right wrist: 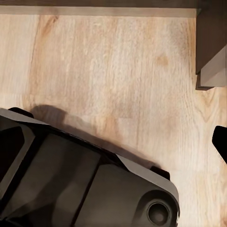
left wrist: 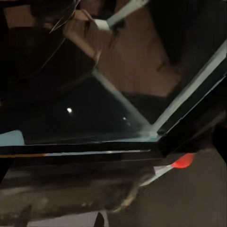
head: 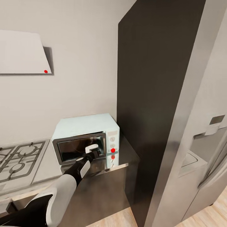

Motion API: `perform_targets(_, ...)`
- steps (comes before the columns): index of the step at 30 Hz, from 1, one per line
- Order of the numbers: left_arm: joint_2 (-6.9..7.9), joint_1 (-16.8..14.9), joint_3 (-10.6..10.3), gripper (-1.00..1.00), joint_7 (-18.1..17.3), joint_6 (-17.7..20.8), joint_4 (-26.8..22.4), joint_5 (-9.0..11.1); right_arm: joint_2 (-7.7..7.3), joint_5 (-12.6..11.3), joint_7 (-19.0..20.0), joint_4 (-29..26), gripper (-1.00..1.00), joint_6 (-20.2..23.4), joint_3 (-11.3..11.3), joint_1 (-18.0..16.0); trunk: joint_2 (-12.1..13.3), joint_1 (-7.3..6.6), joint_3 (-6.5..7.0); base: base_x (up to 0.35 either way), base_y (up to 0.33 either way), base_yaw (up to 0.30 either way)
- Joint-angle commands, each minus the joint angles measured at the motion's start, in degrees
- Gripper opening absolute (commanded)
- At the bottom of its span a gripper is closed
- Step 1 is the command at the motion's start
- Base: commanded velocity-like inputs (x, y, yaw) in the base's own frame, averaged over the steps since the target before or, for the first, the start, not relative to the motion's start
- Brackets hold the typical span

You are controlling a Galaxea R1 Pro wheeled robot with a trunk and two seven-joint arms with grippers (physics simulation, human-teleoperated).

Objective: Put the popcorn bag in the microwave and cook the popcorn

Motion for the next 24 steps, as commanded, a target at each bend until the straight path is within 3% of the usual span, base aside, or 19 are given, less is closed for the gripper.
perform_targets(1,-0.04,-0.01,0.18,1.0,-0.04,0.11,-0.06,-0.03,-0.02,-0.6,-0.04,0.08,1.0,-0.24,0.44,-0.04,-0.04,0.03,-0.02,0.042,0.0,0.0)
perform_targets(24,-0.04,-0.01,0.23,1.0,-0.04,0.11,-0.07,-0.07,0.07,-0.6,-0.04,0.08,1.0,-0.24,0.43,-0.04,-0.04,0.03,-0.02,0.022,0.0,0.0)
